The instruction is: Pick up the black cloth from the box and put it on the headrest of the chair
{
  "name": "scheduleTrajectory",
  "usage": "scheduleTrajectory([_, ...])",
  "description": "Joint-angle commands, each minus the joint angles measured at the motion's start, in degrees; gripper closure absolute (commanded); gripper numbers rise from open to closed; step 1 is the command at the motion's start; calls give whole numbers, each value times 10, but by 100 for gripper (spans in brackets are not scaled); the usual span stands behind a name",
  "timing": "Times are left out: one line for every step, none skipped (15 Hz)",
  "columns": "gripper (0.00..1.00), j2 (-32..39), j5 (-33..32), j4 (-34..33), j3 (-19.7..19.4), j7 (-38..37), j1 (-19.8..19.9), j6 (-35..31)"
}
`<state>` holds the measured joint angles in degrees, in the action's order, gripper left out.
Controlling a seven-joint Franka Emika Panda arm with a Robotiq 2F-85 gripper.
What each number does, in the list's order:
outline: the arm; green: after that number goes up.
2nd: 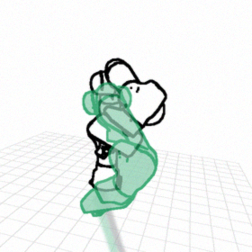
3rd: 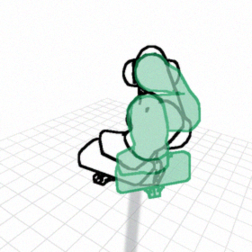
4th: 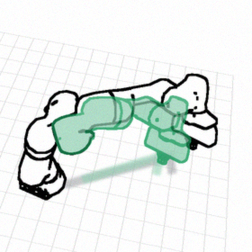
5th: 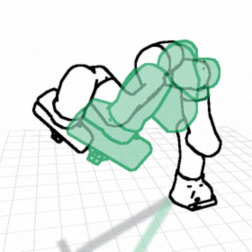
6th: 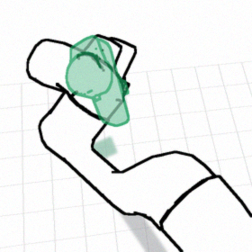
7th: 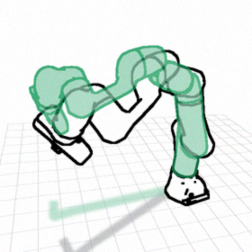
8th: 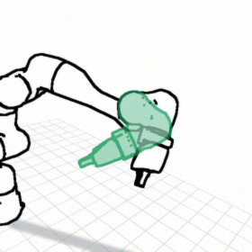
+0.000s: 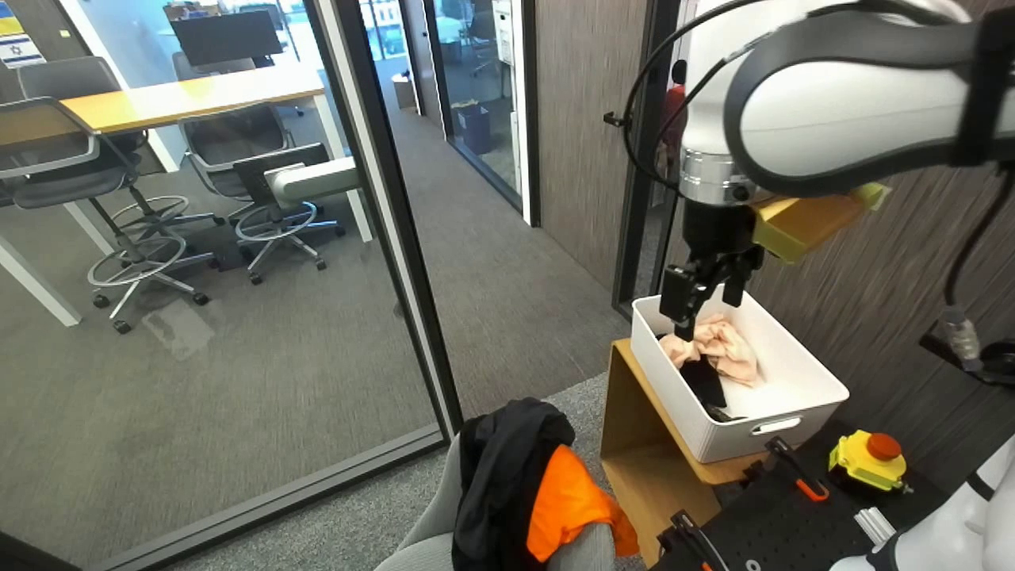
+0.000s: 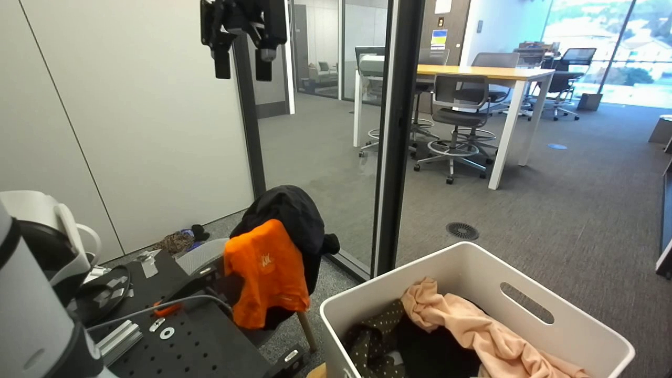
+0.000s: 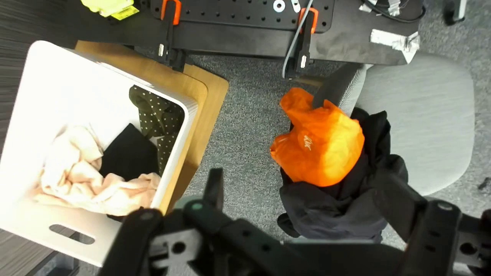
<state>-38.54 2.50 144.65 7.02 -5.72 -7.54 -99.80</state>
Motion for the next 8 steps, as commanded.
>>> scheduleTrajectory([0,-131,-10,61,-2,-26,19,-2])
scheduleTrajectory([0,-143,-11,66,-9,-21,25,0])
scheduleTrajectory([0,-157,-11,72,-14,-17,30,1])
scheduleTrajectory([0,-166,-11,76,-22,-12,37,2])
scheduleTrajectory([0,-173,-10,77,-26,-10,43,5])
scheduleTrajectory([0,-177,-10,80,-32,-7,49,5])
scheduleTrajectory([0,-181,-9,81,-36,-6,53,7])
scheduleTrajectory([0,-185,-8,84,-40,-5,56,6])
